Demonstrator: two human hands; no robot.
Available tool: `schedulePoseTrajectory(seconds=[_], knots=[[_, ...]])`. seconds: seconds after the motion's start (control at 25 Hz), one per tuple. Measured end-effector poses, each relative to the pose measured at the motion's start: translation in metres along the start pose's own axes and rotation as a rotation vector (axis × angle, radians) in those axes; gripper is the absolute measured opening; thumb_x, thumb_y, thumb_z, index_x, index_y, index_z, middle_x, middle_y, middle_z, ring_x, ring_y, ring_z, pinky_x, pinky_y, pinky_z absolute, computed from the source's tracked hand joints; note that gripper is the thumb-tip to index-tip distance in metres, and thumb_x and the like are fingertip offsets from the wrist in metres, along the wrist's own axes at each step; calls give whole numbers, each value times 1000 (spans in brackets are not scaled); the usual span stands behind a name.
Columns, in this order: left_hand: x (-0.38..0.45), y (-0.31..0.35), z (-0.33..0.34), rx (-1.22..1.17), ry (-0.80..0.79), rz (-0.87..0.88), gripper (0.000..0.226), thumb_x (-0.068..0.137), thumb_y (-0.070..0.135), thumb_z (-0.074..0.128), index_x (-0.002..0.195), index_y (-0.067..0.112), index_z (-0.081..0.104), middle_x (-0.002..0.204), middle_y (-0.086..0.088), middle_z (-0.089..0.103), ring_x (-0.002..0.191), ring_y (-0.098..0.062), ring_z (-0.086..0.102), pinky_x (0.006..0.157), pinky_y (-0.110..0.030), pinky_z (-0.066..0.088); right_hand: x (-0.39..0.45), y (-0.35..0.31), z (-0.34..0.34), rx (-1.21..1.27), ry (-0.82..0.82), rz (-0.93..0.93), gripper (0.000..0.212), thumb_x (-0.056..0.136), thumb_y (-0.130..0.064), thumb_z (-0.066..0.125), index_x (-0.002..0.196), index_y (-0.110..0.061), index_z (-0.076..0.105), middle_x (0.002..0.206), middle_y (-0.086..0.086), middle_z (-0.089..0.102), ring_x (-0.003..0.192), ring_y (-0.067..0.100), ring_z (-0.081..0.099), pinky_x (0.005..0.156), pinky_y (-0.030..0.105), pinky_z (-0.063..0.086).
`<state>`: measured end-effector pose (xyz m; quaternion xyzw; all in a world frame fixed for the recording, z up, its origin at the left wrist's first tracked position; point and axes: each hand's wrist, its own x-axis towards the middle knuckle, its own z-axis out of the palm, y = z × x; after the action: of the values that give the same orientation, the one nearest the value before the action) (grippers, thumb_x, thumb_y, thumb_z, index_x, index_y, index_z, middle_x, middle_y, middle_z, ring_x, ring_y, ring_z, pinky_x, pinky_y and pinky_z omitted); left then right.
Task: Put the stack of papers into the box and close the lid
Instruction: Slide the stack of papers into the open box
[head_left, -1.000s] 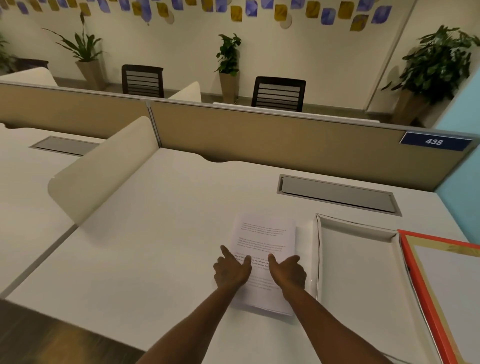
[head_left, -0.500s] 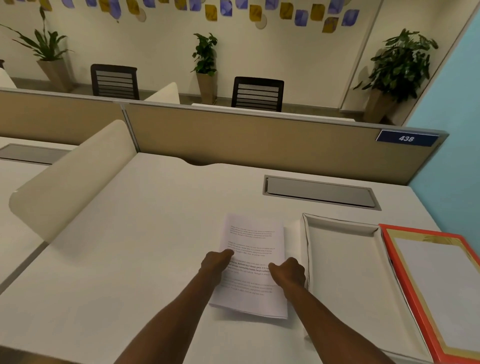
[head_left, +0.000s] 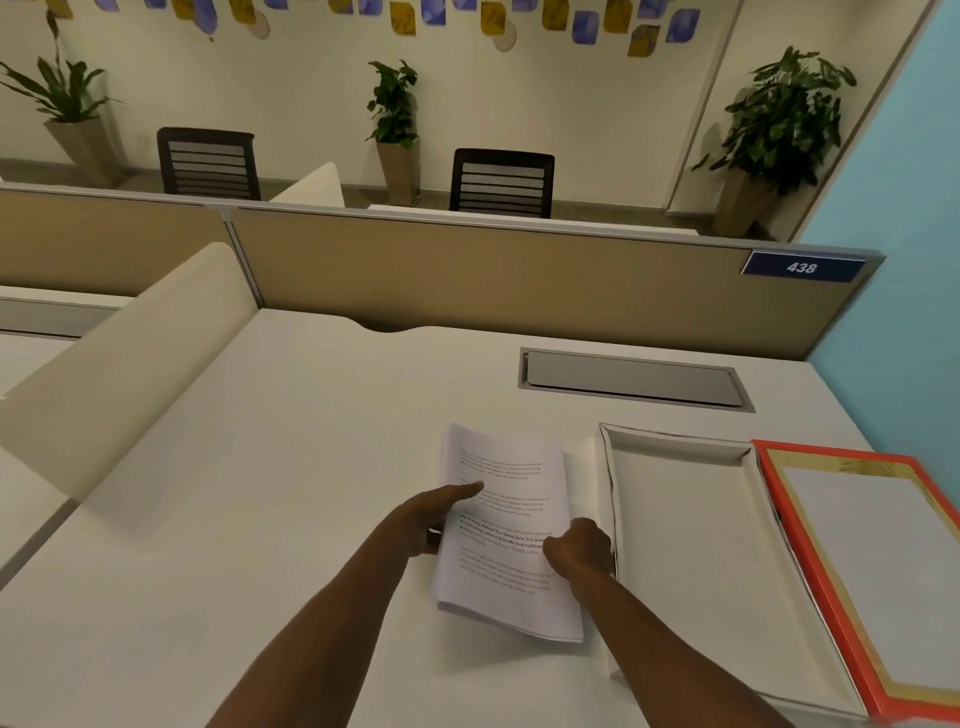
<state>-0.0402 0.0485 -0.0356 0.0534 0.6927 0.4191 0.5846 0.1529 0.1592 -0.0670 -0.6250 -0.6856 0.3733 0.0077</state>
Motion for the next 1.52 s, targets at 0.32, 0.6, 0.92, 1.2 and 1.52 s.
schedulePoseTrajectory(seconds=[0.32, 0.6, 0.92, 1.2, 1.52], knots=[[-5, 17, 7, 173, -126, 250, 55, 76, 29, 82, 126, 10, 66, 89, 0, 83, 83, -22, 80, 75, -40, 65, 2, 7, -9, 262, -40, 54, 29, 88, -35, 60, 94, -7, 69, 83, 3, 67, 67, 15, 60, 56, 21, 46], [-63, 67, 24, 114, -399, 434, 41, 83, 25, 73, 123, 14, 67, 123, -18, 74, 105, -38, 74, 84, -49, 63, -10, 11, -33, 1307, -714, -4, 74, 93, -67, 46, 144, -14, 53, 147, 27, 49, 139, 47, 41, 116, 70, 23], [-67, 79, 86, 175, -414, 435, 49, 83, 29, 73, 128, 14, 63, 126, -16, 72, 115, -40, 70, 102, -60, 53, -26, 71, -140, 1205, -363, -120, 59, 93, -49, 55, 134, -8, 62, 128, 25, 66, 108, 43, 67, 93, 56, 54], [-29, 53, 201, 69, -382, 183, 43, 94, 21, 69, 135, 10, 59, 134, -18, 67, 125, -40, 64, 109, -59, 48, 3, 148, -205, 875, -29, -95, 41, 95, -24, 65, 135, -22, 55, 117, 12, 74, 100, 36, 74, 92, 60, 56], [-3, 13, 270, 119, -150, 220, 55, 88, 35, 76, 136, 14, 60, 138, -10, 65, 128, -33, 58, 114, -51, 43, 45, 199, -198, 810, -47, -38, 53, 96, -20, 64, 144, -17, 42, 132, 10, 61, 98, 25, 69, 70, 37, 61]])
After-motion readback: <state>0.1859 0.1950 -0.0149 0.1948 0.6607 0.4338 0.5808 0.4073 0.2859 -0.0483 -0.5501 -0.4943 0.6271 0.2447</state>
